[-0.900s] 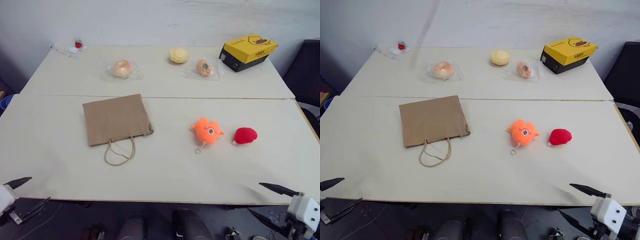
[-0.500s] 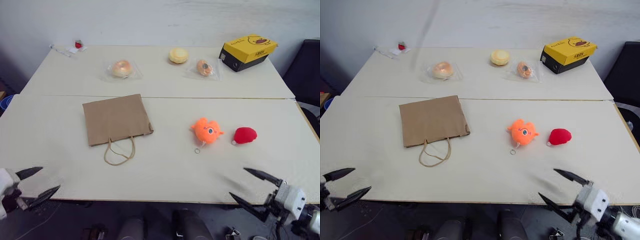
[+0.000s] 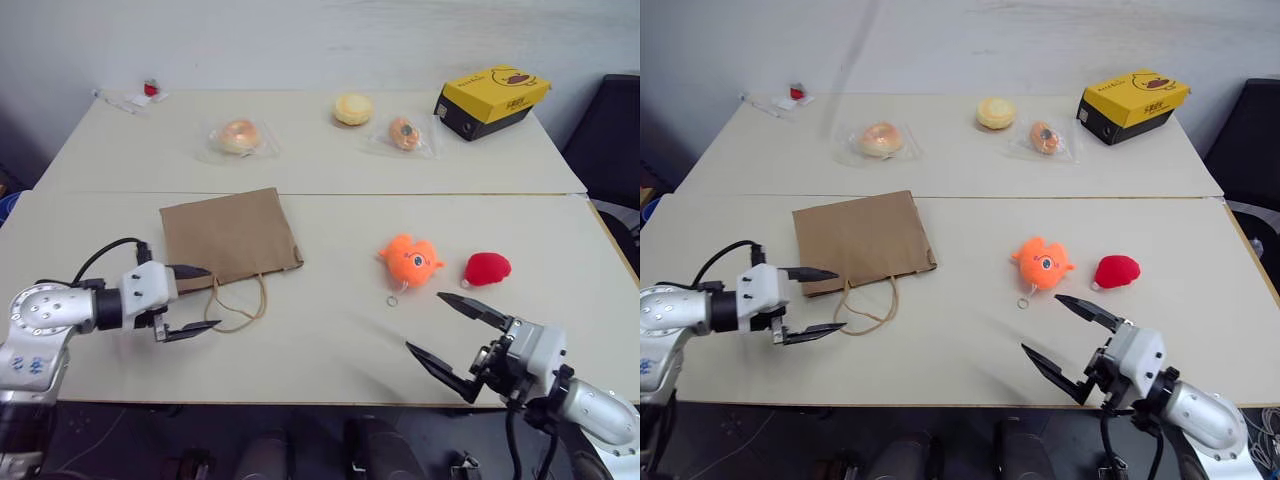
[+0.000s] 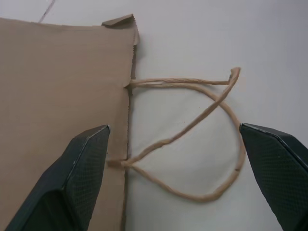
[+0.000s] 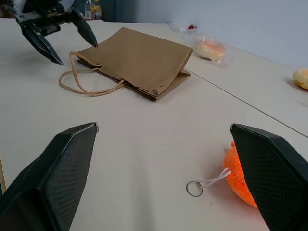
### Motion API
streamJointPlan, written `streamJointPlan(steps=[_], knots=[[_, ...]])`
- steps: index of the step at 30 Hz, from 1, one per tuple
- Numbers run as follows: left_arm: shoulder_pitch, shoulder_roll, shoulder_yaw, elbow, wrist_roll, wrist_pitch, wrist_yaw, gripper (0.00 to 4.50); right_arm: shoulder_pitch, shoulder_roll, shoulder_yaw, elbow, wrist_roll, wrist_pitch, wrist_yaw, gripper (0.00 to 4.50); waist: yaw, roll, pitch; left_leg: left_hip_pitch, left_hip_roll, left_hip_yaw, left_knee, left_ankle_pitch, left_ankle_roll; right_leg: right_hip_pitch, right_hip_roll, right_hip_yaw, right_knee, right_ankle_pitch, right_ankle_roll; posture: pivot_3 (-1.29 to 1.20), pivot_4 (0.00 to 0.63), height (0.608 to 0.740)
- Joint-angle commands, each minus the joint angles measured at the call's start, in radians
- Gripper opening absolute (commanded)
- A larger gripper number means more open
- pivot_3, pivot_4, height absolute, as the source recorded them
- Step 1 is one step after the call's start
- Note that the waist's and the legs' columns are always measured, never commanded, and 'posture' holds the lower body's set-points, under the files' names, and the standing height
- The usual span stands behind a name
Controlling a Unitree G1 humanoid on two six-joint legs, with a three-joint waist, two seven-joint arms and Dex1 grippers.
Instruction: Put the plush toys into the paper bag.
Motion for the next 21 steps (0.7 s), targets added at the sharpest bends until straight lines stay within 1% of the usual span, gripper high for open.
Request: streamJointPlan(steps=[1,6,8,10,12,13,15,16,18,21], knots=[[-0.091,-0.023,-0.054,0.074,0.033,-0.069,-0.024,3.86,-0.001,0.013,0.002,-0.015,-0.022,-0.015,-0.02,4.5,0.001,0.0,0.0,0.0,0.0,0.0,0.001,0.0,0.0,0.0,0.0,0.0,0.001,0.0,0.0,0.0,0.15,0.74],[-0.162,-0.032,-0.093,0.138,0.031,-0.117,-0.082,2.23,0.018,0.025,0.003,-0.011,-0.055,-0.031,-0.034,4.5,0.0,0.0,0.0,-0.001,0.0,0.0,0.003,0.0,0.0,0.0,0.001,0.0,0.002,0.0,0.0,0.0,0.15,0.74],[-0.179,-0.039,-0.102,0.145,0.008,-0.116,-0.113,1.55,0.031,0.028,0.0,-0.014,-0.059,-0.034,-0.033,4.5,0.001,0.0,0.0,-0.001,0.0,0.0,0.004,0.0,0.0,0.0,0.001,0.0,0.002,0.0,0.0,0.0,0.15,0.74],[-0.195,-0.061,-0.098,0.121,-0.05,-0.07,-0.143,0.92,0.042,0.027,-0.003,-0.019,-0.059,-0.032,-0.033,4.5,0.002,0.0,0.0,-0.002,0.0,0.0,0.005,0.0,0.0,0.0,0.0,0.0,0.002,0.0,0.0,0.0,0.15,0.74],[-0.216,-0.092,-0.082,0.079,-0.129,0.013,-0.155,0.28,0.047,0.026,-0.005,-0.027,-0.05,-0.023,-0.035,4.5,0.004,0.0,0.0,-0.002,0.0,0.0,0.006,0.0,0.0,0.0,0.0,0.0,0.003,0.0,0.0,0.0,0.15,0.74],[-0.227,-0.104,-0.076,0.061,-0.159,0.05,-0.156,0.04,0.046,0.026,-0.006,-0.032,-0.042,-0.014,-0.038,4.5,0.005,0.0,0.0,-0.002,0.0,-0.001,0.007,0.0,0.0,0.0,0.0,0.0,0.003,0.0,0.0,0.0,0.15,0.74],[-0.254,-0.124,-0.07,0.019,-0.214,0.132,-0.154,0.04,0.031,0.024,-0.005,-0.049,-0.015,0.017,-0.048,4.5,0.004,-0.001,0.0,-0.003,0.0,-0.001,0.008,0.0,0.0,0.0,0.0,0.0,0.003,0.0,0.001,0.0,0.15,0.74],[-0.273,-0.134,-0.068,-0.012,-0.256,0.2,-0.145,0.01,0.016,0.018,0.002,-0.069,0.027,0.059,-0.051,4.32,0.004,-0.001,0.0,-0.003,0.0,-0.001,0.008,0.0,0.0,0.0,0.0,-0.001,0.003,0.0,0.001,0.0,0.15,0.74],[-0.302,-0.145,-0.063,-0.069,-0.324,0.316,-0.123,0.0,-0.018,0.002,0.022,-0.103,0.083,0.126,-0.052,3.91,0.003,-0.001,0.0,-0.003,0.0,-0.002,0.008,0.001,-0.001,0.0,0.0,-0.001,0.004,0.0,0.001,0.0,0.15,0.74],[-0.346,-0.173,-0.043,-0.144,-0.41,0.448,-0.069,0.0,-0.119,-0.022,0.072,-0.134,0.121,0.245,-0.07,2.89,-0.004,-0.001,0.0,-0.003,0.0,-0.002,0.008,0.002,-0.004,0.0,0.001,0.0,0.004,0.0,0.001,0.0,0.15,0.74]])
